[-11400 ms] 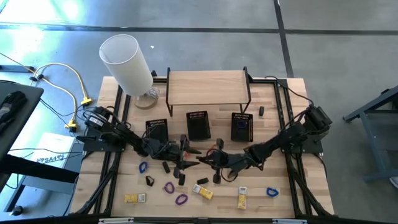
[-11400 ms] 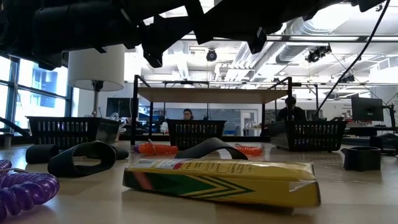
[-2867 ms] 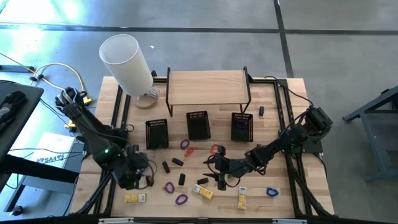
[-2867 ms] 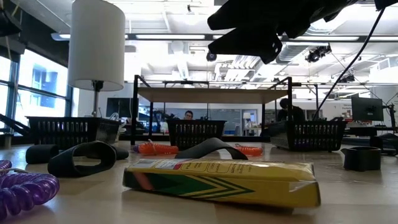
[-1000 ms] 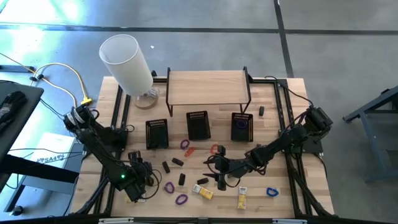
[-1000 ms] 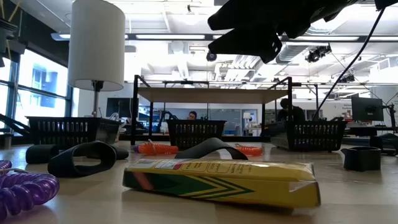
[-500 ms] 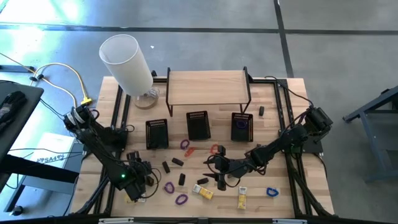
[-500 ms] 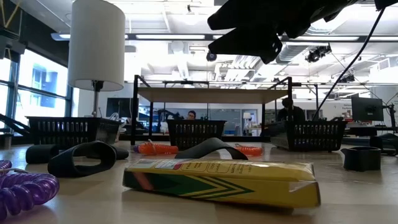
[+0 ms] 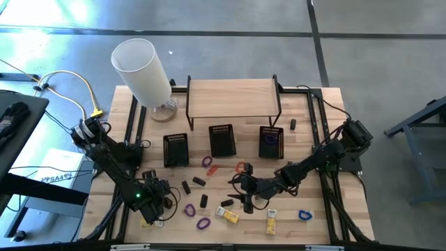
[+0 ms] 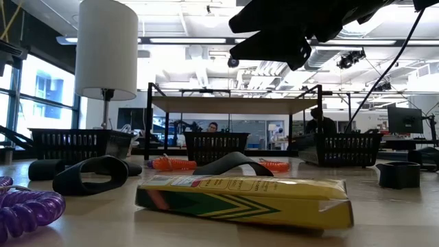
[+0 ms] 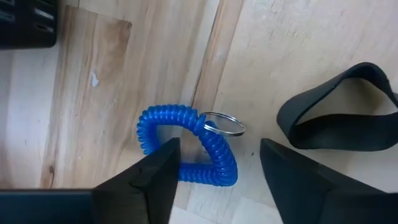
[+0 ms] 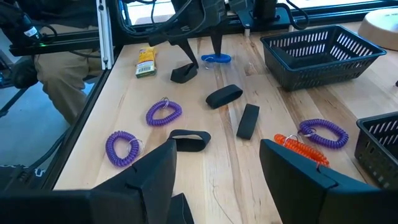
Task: Pick & Place Office Desk Supplies
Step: Put the blue spring keychain into the right black bin
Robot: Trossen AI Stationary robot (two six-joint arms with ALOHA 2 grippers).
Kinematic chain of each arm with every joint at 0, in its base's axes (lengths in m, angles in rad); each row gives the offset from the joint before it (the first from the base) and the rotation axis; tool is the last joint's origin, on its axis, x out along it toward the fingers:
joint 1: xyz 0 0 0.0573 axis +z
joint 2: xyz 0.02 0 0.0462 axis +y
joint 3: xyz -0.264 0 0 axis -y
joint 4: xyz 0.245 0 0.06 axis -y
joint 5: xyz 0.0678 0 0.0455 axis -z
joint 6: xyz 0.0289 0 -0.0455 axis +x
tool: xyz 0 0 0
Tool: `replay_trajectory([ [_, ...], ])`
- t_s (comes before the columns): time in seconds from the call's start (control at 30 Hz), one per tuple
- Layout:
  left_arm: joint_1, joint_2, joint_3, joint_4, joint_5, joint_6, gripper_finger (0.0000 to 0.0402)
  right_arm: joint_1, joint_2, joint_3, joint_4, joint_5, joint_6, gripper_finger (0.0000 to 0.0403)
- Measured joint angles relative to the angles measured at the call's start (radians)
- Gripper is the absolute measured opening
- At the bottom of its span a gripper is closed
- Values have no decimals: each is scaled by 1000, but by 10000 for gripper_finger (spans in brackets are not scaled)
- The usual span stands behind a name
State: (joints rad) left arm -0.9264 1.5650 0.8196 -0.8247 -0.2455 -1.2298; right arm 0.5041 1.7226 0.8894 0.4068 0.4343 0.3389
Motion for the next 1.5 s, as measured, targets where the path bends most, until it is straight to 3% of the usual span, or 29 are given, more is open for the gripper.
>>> replay_trajectory([
  [0.43, -2, 0, -37, 8, 0, -76, 21, 1, 0, 0, 0, -1, 8, 219],
  [0.7, 40, -38, 12, -6, 56, 11, 10, 3, 0, 0, 17, -54, 16, 219],
  [0.9, 88, -187, 117, -24, -14, 180, 8, -3, 0, 0, 151, -178, -27, 219],
  [1.07, 117, -323, 153, 263, -247, 464, 7, -2, 0, 0, 182, -217, -59, 219],
  [1.17, 140, -346, 153, 501, -301, 659, 7, -2, 0, 0, 182, -194, -64, 219],
  [1.37, 199, -261, 153, 855, -275, 957, 7, -3, 0, 0, 207, -137, -77, 219],
  [1.5, 257, -165, 152, 1065, -163, 1071, 6, -12, 0, 0, 238, -120, -90, 219],
])
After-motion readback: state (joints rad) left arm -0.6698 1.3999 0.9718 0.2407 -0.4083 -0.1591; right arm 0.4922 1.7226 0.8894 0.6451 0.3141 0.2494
